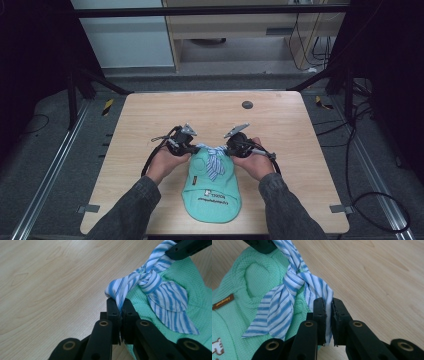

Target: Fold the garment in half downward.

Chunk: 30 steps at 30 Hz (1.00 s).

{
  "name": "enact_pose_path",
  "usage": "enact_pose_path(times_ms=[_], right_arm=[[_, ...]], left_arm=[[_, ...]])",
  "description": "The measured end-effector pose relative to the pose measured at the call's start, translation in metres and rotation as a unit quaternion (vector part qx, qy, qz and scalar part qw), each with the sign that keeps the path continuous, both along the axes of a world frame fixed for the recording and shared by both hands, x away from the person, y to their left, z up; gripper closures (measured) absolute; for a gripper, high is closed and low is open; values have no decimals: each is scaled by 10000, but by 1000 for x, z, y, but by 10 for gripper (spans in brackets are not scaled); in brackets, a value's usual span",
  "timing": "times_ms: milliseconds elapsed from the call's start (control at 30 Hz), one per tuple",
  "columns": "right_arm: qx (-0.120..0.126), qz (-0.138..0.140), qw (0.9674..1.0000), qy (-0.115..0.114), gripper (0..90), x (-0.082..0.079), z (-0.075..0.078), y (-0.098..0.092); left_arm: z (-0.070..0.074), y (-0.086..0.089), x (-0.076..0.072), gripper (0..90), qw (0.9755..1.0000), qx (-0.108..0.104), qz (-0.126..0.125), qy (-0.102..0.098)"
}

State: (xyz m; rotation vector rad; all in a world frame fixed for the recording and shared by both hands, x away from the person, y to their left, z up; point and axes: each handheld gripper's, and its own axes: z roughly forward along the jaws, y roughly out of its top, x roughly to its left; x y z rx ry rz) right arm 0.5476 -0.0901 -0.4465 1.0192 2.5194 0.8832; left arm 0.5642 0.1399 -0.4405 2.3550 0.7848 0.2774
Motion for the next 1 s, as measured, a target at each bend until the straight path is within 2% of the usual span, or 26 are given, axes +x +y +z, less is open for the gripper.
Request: enact_pose_path(times_ms=[167, 300, 533, 733, 1000], right_arm=[[-19, 101, 9999, -135, 828, -2, 9, 0], [-92, 210, 9994, -260, 828, -4, 21, -1], [-116, 327, 9986, -399, 828, -3, 31, -2], [-225, 489, 9971, -531, 828, -3, 36, 0], [-251, 515, 9966, -584, 828, -3, 40, 1]], left_arm=[[9, 1, -1, 873, 9999, -9, -45, -101], [21, 2, -2, 873, 9996, 31, -194, -197], [32, 4, -1, 873, 9991, 11, -277, -308], [35, 7, -1, 873, 9989, -3, -298, -353], [37, 9, -2, 873, 9987, -35, -275, -439]])
